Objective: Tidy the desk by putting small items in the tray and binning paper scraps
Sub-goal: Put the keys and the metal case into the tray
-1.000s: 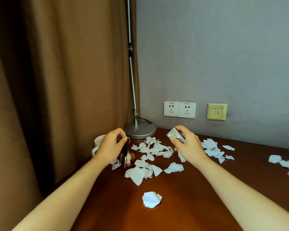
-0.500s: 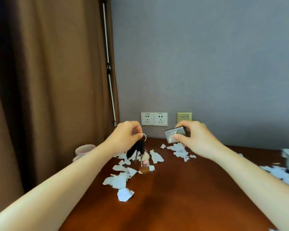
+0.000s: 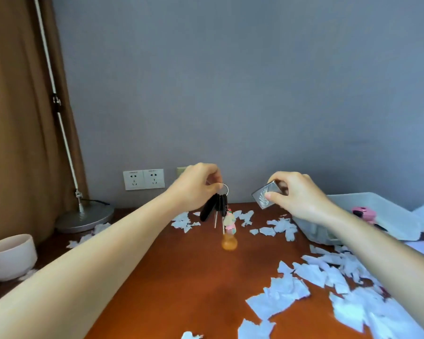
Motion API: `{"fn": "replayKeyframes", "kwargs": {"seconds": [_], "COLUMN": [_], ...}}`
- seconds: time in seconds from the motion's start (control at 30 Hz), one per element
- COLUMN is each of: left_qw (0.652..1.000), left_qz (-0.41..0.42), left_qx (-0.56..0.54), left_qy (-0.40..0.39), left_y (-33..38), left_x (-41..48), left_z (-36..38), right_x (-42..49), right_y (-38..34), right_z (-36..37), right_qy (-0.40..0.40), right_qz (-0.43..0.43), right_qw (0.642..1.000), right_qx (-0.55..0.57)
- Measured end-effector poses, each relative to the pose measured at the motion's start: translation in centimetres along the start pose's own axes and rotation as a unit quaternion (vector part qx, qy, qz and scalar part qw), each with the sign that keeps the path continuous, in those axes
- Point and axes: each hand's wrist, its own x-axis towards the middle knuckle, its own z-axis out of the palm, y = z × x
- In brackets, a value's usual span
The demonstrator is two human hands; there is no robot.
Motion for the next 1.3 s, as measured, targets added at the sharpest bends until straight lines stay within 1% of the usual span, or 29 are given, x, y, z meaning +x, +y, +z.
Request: {"fn": "replayKeyframes", "kwargs": {"seconds": [0.13,0.37,0.57,0.7,0.87,1.0,1.17,1.3], "left_qw": [0.999,0.995,0.983,0.975,0.965,0.961,0.968,0.973], "left_qz": [0.036,0.059,0.002,-0.025,-0.055,-0.077,-0.076,-0.074], "left_qx": [-0.008,-0.081,-0.180,-0.216,-0.254,-0.266,-0.240,-0.217], "left_qy": [-0.001,-0.001,0.024,0.038,0.026,0.014,-0.021,-0.038], "left_y": [3.7,9.0,11.5,13.2,14.8,15.3,15.4,14.9], "left_x": [2.6,7.8,13.5,17.2,20.6,22.2,22.8,22.9], "left_z": [2.5,8.0,13.5,17.2,22.8,27.1,31.1,33.0], "right_x": [-1.1,-1.8,-0.9,-0.2,0.8,1.7,2.3,2.5], "right_y": [4.2,11.9,18.2,22.1,26.8,29.4,31.9,33.1], "right_z": [-3.3,-7.9,-10.8,-11.7,-11.4,-10.5,-9.2,-8.5], "right_qy": [0.038,0.074,0.095,0.094,0.046,-0.006,-0.070,-0.111], "right_qz": [0.046,0.121,0.184,0.225,0.285,0.301,0.308,0.314], "right_qw": [0.998,0.989,0.974,0.961,0.941,0.925,0.894,0.877], "right_qx": [-0.019,-0.051,-0.088,-0.129,-0.179,-0.231,-0.317,-0.347]}}
